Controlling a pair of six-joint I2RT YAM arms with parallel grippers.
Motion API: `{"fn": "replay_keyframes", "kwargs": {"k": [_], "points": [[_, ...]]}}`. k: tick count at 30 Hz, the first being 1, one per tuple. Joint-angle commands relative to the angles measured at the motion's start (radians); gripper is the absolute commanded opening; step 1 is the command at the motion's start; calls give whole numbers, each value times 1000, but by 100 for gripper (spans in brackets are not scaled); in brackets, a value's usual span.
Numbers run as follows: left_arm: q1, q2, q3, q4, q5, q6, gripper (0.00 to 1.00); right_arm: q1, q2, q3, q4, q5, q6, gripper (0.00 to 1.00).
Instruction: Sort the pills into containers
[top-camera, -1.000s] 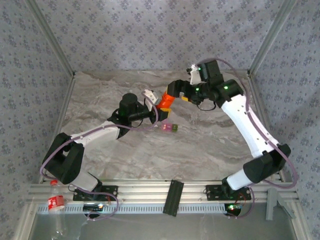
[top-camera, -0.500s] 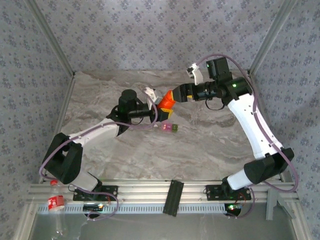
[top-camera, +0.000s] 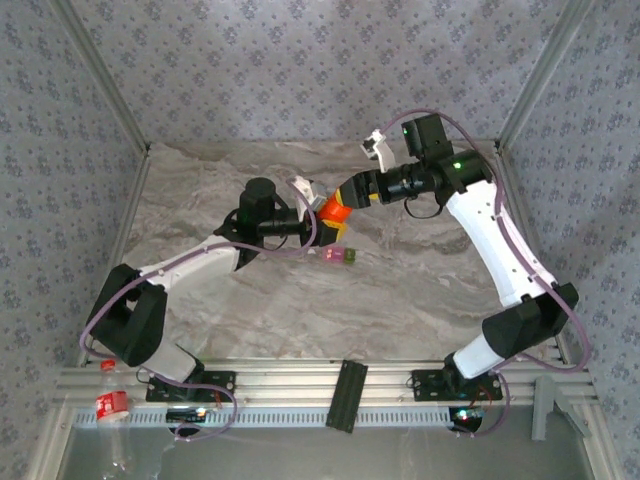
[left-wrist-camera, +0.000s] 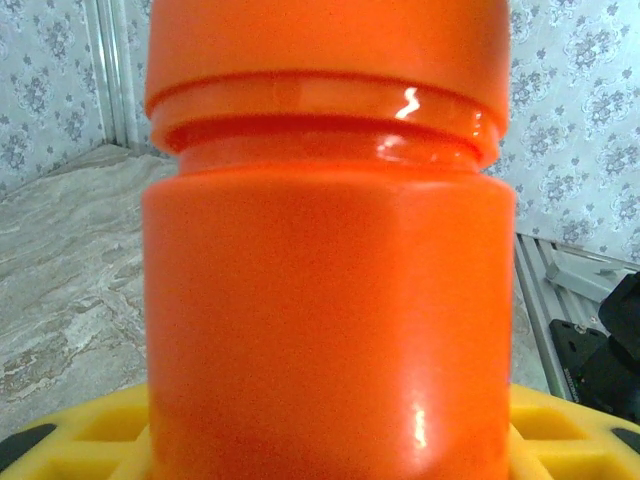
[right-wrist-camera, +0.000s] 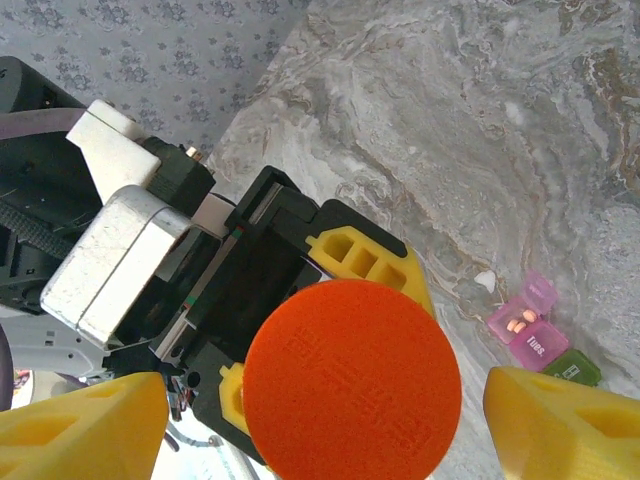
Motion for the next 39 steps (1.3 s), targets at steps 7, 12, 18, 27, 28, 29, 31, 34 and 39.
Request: {"fn": "replay_keyframes", "kwargs": {"k": [7,12,18,27,28,29,31,34,39], "points": [[4,5,44,18,30,-7,0,8,10,0,2,-36,-8,78],[3,1,42,23,31,-7,0,9,16,-9,-1,-23,-6,78],[3,-3,38,23,30,-7,0,5,22,-24,0,-7,-4,74],[3,-6,38,18,29,-5,0,5,22,-40,11,-20,9,54],[4,-5,40,17,26,-5,0,7,21,-42,14,-19,13,53],[4,-3,40,16,23,-6,0,9,22,-47,15,-14,20,52],[3,-5,40,14,11,0,0,16,22,-58,24,1,40,51],[-1,-10,40,2,-31,14,0,31,31,-77,35,48,96,50],[-23,-33,22,-7,-142,76,0,56,32,-150,122,118,259,48]]}}
